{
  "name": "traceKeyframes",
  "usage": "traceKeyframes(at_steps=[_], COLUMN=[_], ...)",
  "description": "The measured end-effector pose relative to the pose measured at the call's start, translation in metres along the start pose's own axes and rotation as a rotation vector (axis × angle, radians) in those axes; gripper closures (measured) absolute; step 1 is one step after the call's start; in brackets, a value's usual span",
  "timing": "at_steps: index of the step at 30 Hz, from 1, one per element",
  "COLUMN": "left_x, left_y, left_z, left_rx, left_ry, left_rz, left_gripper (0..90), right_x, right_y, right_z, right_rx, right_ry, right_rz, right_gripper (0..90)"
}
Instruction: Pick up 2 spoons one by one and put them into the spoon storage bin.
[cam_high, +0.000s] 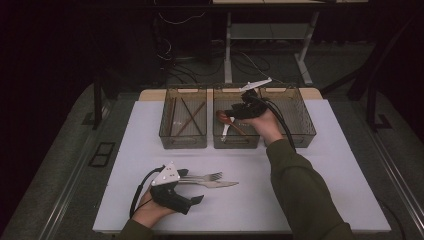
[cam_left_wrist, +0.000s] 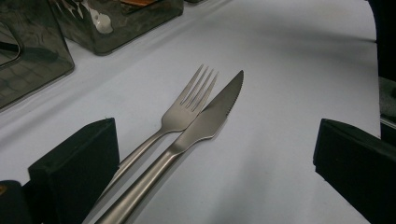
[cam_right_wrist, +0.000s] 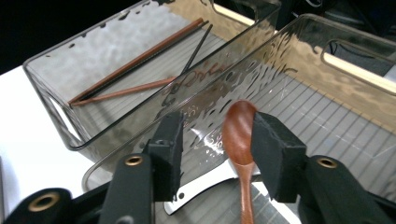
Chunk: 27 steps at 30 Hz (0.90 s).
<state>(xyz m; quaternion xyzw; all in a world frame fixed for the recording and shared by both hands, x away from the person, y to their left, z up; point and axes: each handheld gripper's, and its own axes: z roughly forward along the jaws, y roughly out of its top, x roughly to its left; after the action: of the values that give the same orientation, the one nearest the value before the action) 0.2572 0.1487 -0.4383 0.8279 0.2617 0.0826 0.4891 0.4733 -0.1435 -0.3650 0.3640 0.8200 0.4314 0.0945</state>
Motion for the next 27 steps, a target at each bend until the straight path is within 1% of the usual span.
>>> traceKeyframes(at_steps=[3, 4, 5, 6, 9, 11, 14, 17, 20, 21, 22, 27], left_x=[0.001, 0.001, 0.001, 0.001, 0.001, 0.001, 0.000, 0.000, 0.000, 0.001, 0.001, 0.000], left_y=[0.000, 0.000, 0.000, 0.000, 0.000, 0.000, 0.000, 0.000, 0.000, 0.000, 0.000, 0.000], left_z=[-0.001, -0.001, -0.001, -0.001, -0.001, -0.001, -0.001, -0.001, -0.001, -0.002, -0.002, -0.001], left_rx=[0.004, 0.002, 0.002, 0.002, 0.002, 0.002, -0.002, 0.002, -0.001, 0.003, 0.004, 0.002], left_ry=[0.003, 0.004, 0.004, 0.006, 0.006, 0.004, 0.003, 0.004, 0.006, 0.006, 0.006, 0.007], left_rz=[0.011, 0.009, 0.008, 0.008, 0.004, 0.000, -0.002, -0.001, -0.003, 0.002, 0.002, -0.001], left_gripper=[0.0, 0.0, 0.0, 0.0, 0.0, 0.0, 0.0, 0.0, 0.0, 0.0, 0.0, 0.0], right_x=[0.000, 0.001, 0.001, 0.002, 0.004, 0.005, 0.010, 0.014, 0.019, 0.020, 0.021, 0.026], right_y=[-0.002, -0.003, -0.004, -0.005, -0.010, -0.013, -0.019, -0.028, -0.037, -0.041, -0.044, -0.063], right_z=[-0.010, -0.013, -0.017, -0.021, -0.033, -0.041, -0.051, -0.060, -0.067, -0.069, -0.071, -0.082], right_rx=[-0.013, -0.016, -0.021, -0.023, -0.060, -0.073, -0.095, -0.103, -0.097, -0.093, -0.092, -0.103], right_ry=[0.016, 0.007, 0.000, -0.005, -0.003, -0.002, -0.012, -0.009, -0.044, -0.051, -0.049, -0.034], right_rz=[0.006, 0.006, 0.007, -0.004, -0.007, -0.010, -0.009, -0.008, -0.035, -0.042, -0.048, -0.044], right_gripper=[48.1, 44.1, 43.5, 43.3, 40.3, 38.2, 35.7, 32.3, 29.0, 28.7, 28.1, 25.3])
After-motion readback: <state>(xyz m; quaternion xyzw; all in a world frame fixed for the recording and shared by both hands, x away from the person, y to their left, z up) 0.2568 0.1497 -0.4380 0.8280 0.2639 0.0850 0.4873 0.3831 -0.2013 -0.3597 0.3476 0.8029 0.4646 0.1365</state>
